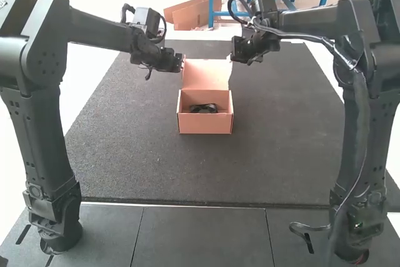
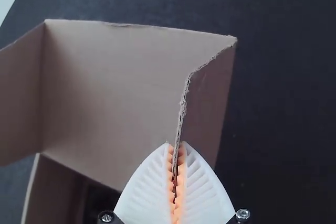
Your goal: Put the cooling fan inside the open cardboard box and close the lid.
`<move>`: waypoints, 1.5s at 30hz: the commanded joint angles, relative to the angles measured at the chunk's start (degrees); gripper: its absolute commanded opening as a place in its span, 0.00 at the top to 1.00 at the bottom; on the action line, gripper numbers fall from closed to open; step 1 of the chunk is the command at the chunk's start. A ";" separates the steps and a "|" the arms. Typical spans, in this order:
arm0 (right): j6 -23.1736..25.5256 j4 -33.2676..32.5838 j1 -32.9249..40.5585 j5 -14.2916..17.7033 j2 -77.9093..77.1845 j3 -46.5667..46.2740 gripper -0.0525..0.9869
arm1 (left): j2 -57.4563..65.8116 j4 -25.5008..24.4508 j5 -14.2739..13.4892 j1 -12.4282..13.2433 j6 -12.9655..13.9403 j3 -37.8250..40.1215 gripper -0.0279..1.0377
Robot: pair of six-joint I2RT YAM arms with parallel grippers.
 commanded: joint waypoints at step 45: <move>-0.39 -3.80 3.89 -0.94 -12.78 -11.89 0.96 | -8.88 -7.63 0.42 -1.97 -0.20 -1.31 0.07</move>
